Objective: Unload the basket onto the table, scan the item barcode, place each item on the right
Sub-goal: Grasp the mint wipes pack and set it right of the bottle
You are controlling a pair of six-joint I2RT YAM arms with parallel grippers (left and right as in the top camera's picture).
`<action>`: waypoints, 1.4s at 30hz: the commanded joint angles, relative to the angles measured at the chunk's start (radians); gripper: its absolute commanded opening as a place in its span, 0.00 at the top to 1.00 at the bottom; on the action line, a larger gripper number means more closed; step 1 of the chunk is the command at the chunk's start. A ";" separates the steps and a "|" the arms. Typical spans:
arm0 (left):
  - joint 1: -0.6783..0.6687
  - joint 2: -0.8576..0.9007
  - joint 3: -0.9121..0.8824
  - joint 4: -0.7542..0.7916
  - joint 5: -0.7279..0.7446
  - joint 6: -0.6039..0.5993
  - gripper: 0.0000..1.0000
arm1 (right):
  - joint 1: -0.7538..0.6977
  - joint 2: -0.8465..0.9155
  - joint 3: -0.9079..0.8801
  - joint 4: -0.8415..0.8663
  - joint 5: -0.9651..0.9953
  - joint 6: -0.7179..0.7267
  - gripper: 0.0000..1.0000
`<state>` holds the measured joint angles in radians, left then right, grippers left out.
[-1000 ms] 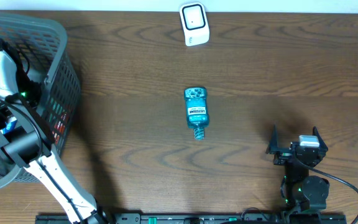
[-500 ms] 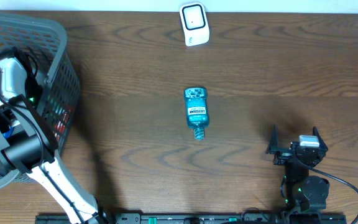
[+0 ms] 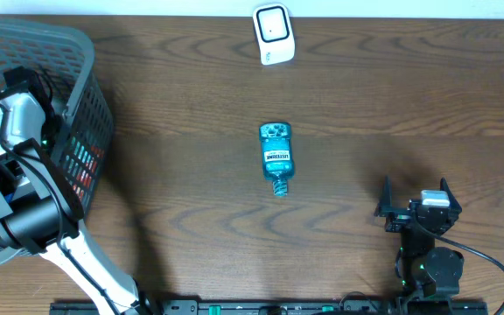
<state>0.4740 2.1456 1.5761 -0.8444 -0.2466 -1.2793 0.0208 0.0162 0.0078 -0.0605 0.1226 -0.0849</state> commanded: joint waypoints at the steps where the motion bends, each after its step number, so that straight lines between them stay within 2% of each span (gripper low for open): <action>1: 0.009 0.138 -0.089 -0.021 0.115 0.144 0.32 | -0.007 -0.009 -0.002 -0.003 -0.005 -0.006 0.01; 3: 0.020 0.107 -0.067 -0.028 0.116 0.193 0.41 | -0.007 -0.009 -0.002 -0.003 -0.005 -0.006 0.01; 7: 0.045 0.016 -0.029 -0.037 0.131 0.273 0.48 | -0.007 -0.009 -0.002 -0.003 -0.005 -0.006 0.01; 13: 0.089 -0.210 -0.019 -0.036 0.130 0.303 0.48 | -0.007 -0.009 -0.002 -0.003 -0.005 -0.006 0.01; 22: 0.124 -0.674 -0.019 -0.024 0.144 0.303 0.49 | -0.007 -0.009 -0.002 -0.003 -0.005 -0.006 0.01; 27: 0.100 -0.858 -0.019 0.018 0.321 0.304 0.49 | -0.007 -0.009 -0.002 -0.003 -0.005 -0.006 0.01; 31: -0.003 -0.942 -0.019 0.039 0.462 0.304 0.48 | -0.007 -0.009 -0.002 -0.003 -0.005 -0.006 0.01; 37: -0.297 -0.946 -0.019 0.032 0.467 0.328 0.49 | -0.007 -0.009 -0.002 -0.003 -0.005 -0.006 0.01; 42: -0.586 -0.863 -0.019 0.032 0.428 0.329 0.49 | -0.007 -0.009 -0.002 -0.003 -0.005 -0.006 0.01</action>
<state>0.0231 1.2304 1.5490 -0.8108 0.1894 -0.9684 0.0208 0.0162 0.0078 -0.0605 0.1226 -0.0849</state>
